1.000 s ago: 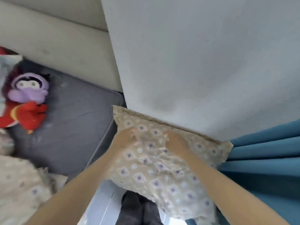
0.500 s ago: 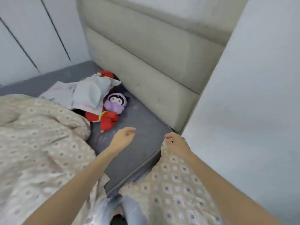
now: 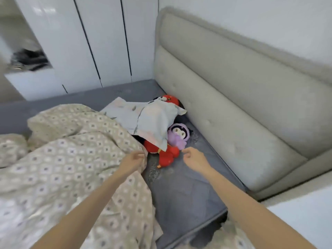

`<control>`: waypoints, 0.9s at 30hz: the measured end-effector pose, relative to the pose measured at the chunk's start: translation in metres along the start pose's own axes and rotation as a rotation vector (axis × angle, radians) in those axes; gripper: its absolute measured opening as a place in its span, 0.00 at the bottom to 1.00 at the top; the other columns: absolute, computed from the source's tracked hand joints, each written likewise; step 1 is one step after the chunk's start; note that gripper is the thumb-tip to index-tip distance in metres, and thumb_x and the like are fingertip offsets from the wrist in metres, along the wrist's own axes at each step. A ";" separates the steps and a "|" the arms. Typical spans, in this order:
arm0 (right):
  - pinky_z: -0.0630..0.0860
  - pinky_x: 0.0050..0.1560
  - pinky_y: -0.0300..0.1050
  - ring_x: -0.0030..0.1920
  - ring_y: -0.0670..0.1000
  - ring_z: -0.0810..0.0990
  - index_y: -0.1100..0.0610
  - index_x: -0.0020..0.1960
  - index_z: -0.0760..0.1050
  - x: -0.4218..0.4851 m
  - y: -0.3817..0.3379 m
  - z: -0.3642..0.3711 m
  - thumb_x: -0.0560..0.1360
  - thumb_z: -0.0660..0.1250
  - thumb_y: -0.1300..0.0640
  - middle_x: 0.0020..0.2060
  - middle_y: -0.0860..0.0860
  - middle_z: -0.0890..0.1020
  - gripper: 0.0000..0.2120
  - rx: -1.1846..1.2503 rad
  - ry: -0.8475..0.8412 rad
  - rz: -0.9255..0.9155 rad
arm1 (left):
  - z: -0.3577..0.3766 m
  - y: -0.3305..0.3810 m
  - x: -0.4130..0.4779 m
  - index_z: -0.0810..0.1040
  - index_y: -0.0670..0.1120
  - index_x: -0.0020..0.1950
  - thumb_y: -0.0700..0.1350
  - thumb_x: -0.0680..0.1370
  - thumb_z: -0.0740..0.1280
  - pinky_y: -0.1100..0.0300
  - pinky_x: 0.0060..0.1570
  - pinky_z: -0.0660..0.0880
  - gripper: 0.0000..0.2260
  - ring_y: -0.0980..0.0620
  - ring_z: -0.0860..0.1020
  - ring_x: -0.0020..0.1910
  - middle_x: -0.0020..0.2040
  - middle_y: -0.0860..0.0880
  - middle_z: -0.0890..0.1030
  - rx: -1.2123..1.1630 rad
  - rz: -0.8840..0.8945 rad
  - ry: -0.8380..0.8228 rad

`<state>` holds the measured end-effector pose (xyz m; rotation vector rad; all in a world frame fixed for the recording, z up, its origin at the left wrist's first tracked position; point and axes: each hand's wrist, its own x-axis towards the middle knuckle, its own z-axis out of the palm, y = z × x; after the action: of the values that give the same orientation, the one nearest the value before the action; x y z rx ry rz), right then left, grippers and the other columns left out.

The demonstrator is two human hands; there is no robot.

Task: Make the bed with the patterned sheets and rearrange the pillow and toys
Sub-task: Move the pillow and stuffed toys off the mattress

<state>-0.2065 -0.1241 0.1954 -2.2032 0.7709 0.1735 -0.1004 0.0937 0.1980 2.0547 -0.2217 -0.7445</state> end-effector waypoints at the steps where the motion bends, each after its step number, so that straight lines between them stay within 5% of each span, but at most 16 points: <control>1: 0.65 0.51 0.36 0.64 0.51 0.73 0.54 0.66 0.72 0.011 -0.011 0.005 0.76 0.58 0.62 0.62 0.51 0.77 0.19 -0.007 -0.015 -0.003 | -0.009 -0.001 0.008 0.72 0.47 0.68 0.40 0.80 0.60 0.54 0.54 0.75 0.16 0.47 0.78 0.52 0.60 0.45 0.78 -0.010 -0.005 0.002; 4: 0.66 0.47 0.36 0.56 0.50 0.74 0.54 0.63 0.71 0.046 -0.039 0.019 0.76 0.60 0.61 0.55 0.49 0.76 0.15 0.002 -0.062 0.022 | -0.029 0.001 0.033 0.72 0.47 0.68 0.41 0.80 0.60 0.56 0.50 0.74 0.16 0.49 0.78 0.49 0.60 0.46 0.78 -0.061 -0.031 0.014; 6: 0.63 0.33 0.32 0.40 0.46 0.71 0.52 0.44 0.67 0.074 -0.053 0.030 0.75 0.60 0.61 0.40 0.47 0.71 0.05 0.008 -0.074 0.055 | -0.040 0.004 0.054 0.72 0.46 0.68 0.41 0.80 0.60 0.56 0.51 0.74 0.16 0.49 0.78 0.48 0.59 0.46 0.78 -0.092 -0.046 0.028; 8: 0.58 0.25 0.34 0.30 0.44 0.63 0.48 0.35 0.54 0.104 -0.064 0.043 0.75 0.60 0.62 0.32 0.46 0.62 0.18 0.071 -0.096 0.104 | -0.051 0.005 0.076 0.71 0.45 0.69 0.40 0.80 0.59 0.58 0.49 0.75 0.16 0.53 0.79 0.44 0.60 0.45 0.77 -0.125 -0.061 0.039; 10: 0.58 0.23 0.34 0.29 0.45 0.61 0.49 0.35 0.57 0.130 -0.069 0.053 0.75 0.61 0.62 0.31 0.47 0.62 0.16 0.140 -0.102 0.199 | -0.060 0.005 0.095 0.71 0.44 0.68 0.39 0.80 0.59 0.65 0.40 0.76 0.16 0.57 0.78 0.39 0.61 0.44 0.77 -0.165 -0.075 0.055; 12: 0.66 0.26 0.33 0.33 0.47 0.69 0.54 0.46 0.68 0.158 -0.073 0.063 0.77 0.61 0.61 0.35 0.51 0.70 0.04 0.264 -0.115 0.300 | -0.069 0.005 0.116 0.72 0.42 0.68 0.38 0.80 0.59 0.71 0.30 0.75 0.15 0.56 0.79 0.35 0.61 0.42 0.76 -0.214 -0.096 0.073; 13: 0.74 0.35 0.36 0.41 0.51 0.75 0.55 0.54 0.70 0.172 -0.075 0.067 0.78 0.61 0.60 0.42 0.53 0.75 0.06 0.338 -0.128 0.352 | -0.073 0.005 0.126 0.72 0.42 0.67 0.37 0.80 0.60 0.71 0.28 0.74 0.15 0.55 0.79 0.35 0.60 0.42 0.76 -0.237 -0.111 0.080; 15: 0.74 0.55 0.47 0.61 0.59 0.74 0.61 0.67 0.69 0.201 -0.079 0.076 0.79 0.61 0.58 0.62 0.59 0.74 0.17 0.456 -0.162 0.457 | -0.080 0.004 0.149 0.72 0.43 0.67 0.38 0.80 0.60 0.67 0.33 0.74 0.15 0.52 0.80 0.40 0.61 0.42 0.77 -0.238 -0.147 0.082; 17: 0.70 0.59 0.50 0.66 0.59 0.71 0.64 0.70 0.65 0.230 -0.080 0.087 0.79 0.61 0.56 0.69 0.61 0.69 0.22 0.580 -0.188 0.505 | -0.083 0.000 0.172 0.72 0.44 0.67 0.39 0.80 0.60 0.65 0.38 0.74 0.15 0.48 0.79 0.46 0.61 0.43 0.77 -0.234 -0.181 0.089; 20: 0.70 0.52 0.45 0.54 0.53 0.72 0.60 0.69 0.67 0.270 -0.084 0.104 0.78 0.65 0.53 0.66 0.57 0.72 0.22 0.828 -0.159 0.614 | -0.083 -0.006 0.205 0.73 0.44 0.67 0.39 0.80 0.60 0.60 0.47 0.75 0.15 0.46 0.79 0.49 0.60 0.42 0.78 -0.246 -0.212 0.097; 22: 0.72 0.44 0.42 0.42 0.50 0.73 0.57 0.61 0.71 0.292 -0.084 0.110 0.76 0.69 0.52 0.50 0.53 0.78 0.17 1.008 -0.108 0.674 | -0.081 -0.009 0.223 0.73 0.45 0.67 0.39 0.80 0.60 0.56 0.53 0.74 0.15 0.46 0.79 0.49 0.59 0.42 0.79 -0.253 -0.233 0.102; 24: 0.65 0.31 0.38 0.28 0.47 0.66 0.55 0.51 0.71 0.314 -0.085 0.113 0.75 0.69 0.52 0.35 0.50 0.73 0.11 1.055 -0.090 0.688 | -0.081 -0.013 0.238 0.74 0.45 0.66 0.39 0.80 0.60 0.55 0.55 0.73 0.15 0.46 0.79 0.49 0.59 0.42 0.79 -0.262 -0.243 0.111; 27: 0.63 0.25 0.36 0.23 0.45 0.64 0.57 0.46 0.71 0.339 -0.089 0.110 0.78 0.65 0.54 0.33 0.50 0.70 0.07 0.941 -0.086 0.640 | -0.084 -0.018 0.252 0.74 0.46 0.66 0.40 0.80 0.60 0.55 0.55 0.73 0.14 0.46 0.79 0.50 0.58 0.42 0.79 -0.239 -0.232 0.118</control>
<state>0.1317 -0.1601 0.0562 -1.0250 1.1837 0.1681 0.1487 0.0560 0.1115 1.9056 0.1680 -0.7475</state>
